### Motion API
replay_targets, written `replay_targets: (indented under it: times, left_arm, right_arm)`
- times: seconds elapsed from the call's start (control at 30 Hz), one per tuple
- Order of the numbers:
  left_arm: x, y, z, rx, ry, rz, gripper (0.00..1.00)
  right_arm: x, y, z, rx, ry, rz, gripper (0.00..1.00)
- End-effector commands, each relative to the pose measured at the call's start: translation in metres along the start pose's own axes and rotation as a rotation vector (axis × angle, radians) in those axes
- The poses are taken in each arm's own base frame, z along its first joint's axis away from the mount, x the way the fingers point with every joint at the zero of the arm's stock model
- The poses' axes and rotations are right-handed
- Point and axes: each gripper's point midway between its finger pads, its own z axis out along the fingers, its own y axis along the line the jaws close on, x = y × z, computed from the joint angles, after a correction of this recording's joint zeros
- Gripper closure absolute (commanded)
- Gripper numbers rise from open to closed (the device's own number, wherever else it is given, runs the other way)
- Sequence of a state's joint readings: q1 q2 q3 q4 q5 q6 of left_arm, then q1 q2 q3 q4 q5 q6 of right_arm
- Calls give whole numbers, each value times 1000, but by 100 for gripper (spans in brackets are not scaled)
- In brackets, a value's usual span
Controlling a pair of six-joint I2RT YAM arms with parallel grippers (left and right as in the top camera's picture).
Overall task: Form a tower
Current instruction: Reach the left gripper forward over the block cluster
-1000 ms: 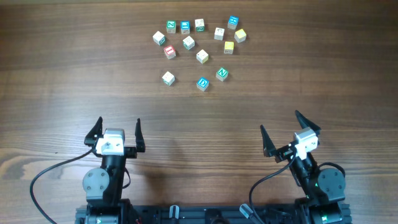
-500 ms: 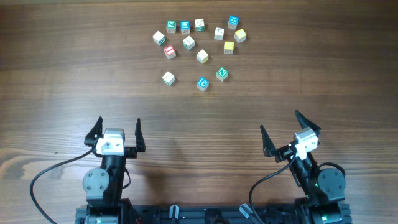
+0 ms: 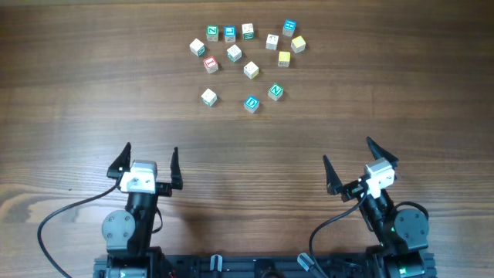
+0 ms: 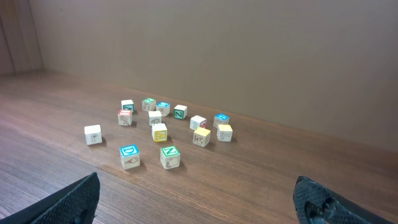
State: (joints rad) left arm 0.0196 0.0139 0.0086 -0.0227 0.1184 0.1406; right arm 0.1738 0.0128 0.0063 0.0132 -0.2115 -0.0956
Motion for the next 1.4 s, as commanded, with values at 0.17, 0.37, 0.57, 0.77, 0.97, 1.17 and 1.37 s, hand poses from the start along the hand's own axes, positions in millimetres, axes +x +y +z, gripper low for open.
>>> replay_targets:
  times: [0.17,0.37,0.57,0.77,0.97,1.17,1.37]
  left_arm:
    - [-65,-12,-24,74,100,-325,0]
    - [-131,-18,-14,123,354,-376,0]
    - [-231,-32,29,264,582,-459,0]
    - [-287,-33,94,344,641,-497,0]
    - [-293,-40,140,432,612,-511,0]
    - [-271,-32,163,383,654,-513,0]
    - [-262,-24,177,339,659,-502,96]
  right_arm:
    - [-1,-2,0,10,-5,-10,0]
    - [-1,-2,0,10,-5,-10,0]
    - [-1,-2,0,10,-5,-10,1]
    - [-1,-2,0,10,-5,-10,0]
    - [-1,-2,0,10,-5,-10,0]
    - [-1,-2,0,10,-5,-10,0]
    - [-1,-2,0,10,-5,-10,0]
